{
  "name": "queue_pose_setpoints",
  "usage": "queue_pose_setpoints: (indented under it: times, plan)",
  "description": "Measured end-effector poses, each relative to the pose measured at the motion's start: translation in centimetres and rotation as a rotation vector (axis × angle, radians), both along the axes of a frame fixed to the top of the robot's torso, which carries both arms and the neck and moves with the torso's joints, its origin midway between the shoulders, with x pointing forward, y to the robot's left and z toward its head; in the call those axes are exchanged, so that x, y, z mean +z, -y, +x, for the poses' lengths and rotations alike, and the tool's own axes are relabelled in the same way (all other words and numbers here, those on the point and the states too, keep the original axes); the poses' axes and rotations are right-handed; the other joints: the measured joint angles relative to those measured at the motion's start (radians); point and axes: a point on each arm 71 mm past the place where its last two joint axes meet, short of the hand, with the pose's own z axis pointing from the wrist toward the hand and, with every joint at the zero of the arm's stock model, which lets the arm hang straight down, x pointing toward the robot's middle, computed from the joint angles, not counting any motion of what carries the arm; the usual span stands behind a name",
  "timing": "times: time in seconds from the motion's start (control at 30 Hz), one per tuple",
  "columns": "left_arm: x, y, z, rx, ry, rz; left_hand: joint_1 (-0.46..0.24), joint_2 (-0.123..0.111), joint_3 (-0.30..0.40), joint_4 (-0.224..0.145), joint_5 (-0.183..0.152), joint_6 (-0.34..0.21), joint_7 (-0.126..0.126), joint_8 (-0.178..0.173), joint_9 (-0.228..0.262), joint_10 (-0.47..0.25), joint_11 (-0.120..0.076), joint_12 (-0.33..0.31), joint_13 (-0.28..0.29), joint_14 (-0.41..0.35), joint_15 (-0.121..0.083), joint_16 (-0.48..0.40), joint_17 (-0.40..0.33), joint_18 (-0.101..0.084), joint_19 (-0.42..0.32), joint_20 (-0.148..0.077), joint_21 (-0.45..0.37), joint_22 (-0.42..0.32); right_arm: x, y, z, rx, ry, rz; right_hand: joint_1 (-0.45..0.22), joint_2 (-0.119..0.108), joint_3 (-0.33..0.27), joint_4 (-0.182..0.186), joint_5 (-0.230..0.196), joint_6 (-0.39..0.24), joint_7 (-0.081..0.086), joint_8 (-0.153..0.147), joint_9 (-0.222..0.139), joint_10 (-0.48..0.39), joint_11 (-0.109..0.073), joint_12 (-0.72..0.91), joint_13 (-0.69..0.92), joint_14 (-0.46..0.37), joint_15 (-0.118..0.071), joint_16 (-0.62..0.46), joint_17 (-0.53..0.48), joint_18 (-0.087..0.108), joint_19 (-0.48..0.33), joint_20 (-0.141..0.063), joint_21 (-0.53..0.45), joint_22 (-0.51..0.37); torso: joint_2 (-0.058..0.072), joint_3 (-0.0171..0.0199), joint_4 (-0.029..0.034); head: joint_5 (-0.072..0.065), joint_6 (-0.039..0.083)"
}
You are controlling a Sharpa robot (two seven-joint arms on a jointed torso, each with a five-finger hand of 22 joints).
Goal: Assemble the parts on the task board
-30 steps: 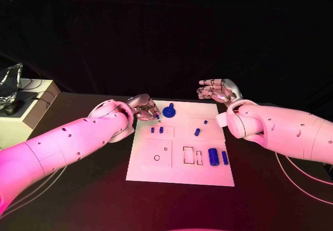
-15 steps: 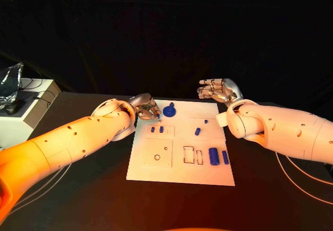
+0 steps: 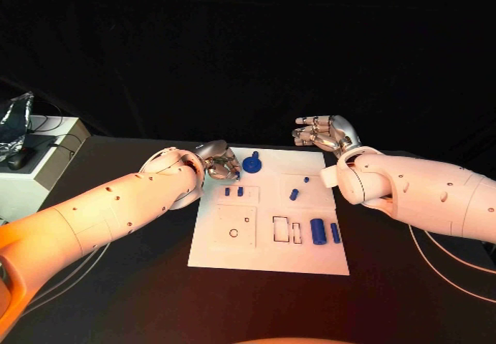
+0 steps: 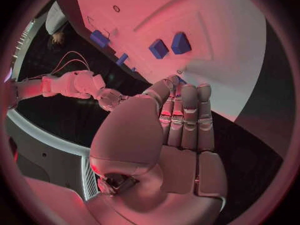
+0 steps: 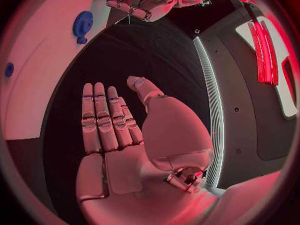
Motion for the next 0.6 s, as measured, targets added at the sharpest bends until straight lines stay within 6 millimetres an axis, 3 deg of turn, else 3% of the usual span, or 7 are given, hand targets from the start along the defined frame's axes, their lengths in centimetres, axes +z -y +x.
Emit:
queue_pose_setpoints:
  times: [0.6]
  plan:
    - [-0.38, -0.05, 0.06, -0.002, -0.015, 0.015, 0.0, 0.0, 0.0, 0.0, 0.0, 0.0, 0.0, 0.0, 0.0, 0.0, 0.0, 0.0, 0.0, 0.0, 0.0, 0.0, 0.002, 0.0, 0.0, 0.0, 0.0, 0.0, 0.0, -0.05, 0.01, 0.001, 0.0, 0.0, 0.0, 0.0, 0.0, 0.0, 0.0, 0.0, 0.0, 0.0, 0.0, 0.0, 0.0, 0.0, 0.0, 0.0, 0.0, 0.0, 0.0, 0.0, 0.0, 0.0, 0.0, 0.0, -0.001, -0.0005, 0.0011, -0.003, -0.004]
